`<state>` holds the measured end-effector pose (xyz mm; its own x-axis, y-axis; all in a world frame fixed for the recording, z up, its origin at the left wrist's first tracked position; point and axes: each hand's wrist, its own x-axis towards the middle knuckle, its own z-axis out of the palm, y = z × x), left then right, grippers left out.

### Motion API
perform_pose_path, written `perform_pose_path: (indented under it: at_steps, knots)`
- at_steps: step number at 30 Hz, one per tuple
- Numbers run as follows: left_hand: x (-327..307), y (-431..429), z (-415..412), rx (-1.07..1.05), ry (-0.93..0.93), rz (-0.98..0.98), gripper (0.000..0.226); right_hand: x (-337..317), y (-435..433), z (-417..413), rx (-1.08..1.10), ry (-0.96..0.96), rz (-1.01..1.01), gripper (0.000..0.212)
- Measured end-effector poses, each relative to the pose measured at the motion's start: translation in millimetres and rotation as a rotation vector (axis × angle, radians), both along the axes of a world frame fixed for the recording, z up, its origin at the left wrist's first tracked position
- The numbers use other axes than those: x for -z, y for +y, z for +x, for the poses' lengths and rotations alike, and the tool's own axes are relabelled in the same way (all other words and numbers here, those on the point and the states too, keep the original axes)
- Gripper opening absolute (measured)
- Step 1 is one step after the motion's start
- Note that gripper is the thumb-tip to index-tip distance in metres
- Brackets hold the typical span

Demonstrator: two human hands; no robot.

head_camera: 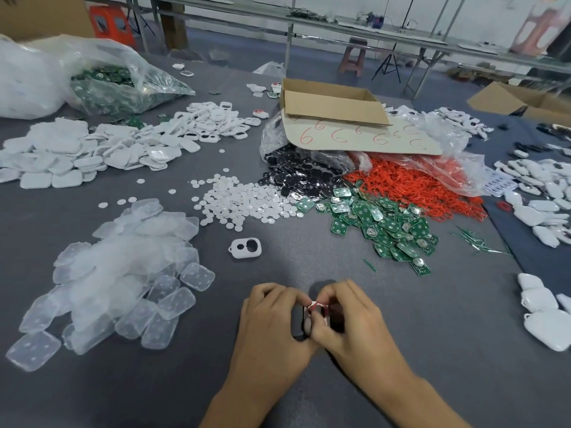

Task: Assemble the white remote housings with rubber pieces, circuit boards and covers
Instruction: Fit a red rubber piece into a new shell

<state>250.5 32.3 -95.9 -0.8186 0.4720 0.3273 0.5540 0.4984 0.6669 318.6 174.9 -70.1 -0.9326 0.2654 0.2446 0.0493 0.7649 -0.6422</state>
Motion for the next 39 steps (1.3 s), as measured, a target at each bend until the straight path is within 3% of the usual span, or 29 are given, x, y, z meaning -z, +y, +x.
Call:
perform_pose_path:
  at_steps: [7, 20, 39]
  knots:
    - [3.2, -1.5, -3.1, 0.041, -0.043, 0.003, 0.055, -2.6, 17.2, 7.5, 0.032, 0.002, -0.020, 0.020]
    - [4.5, -2.5, -4.1, 0.060, -0.017, -0.019, 0.054, -11.1, 13.1, 2.8, -0.105, -0.042, 0.058, 0.015]
    - [6.6, -1.0, -4.6, 0.042, -0.016, -0.016, 0.054, -16.6, 8.8, -5.5, -0.068, -0.063, 0.059, 0.026]
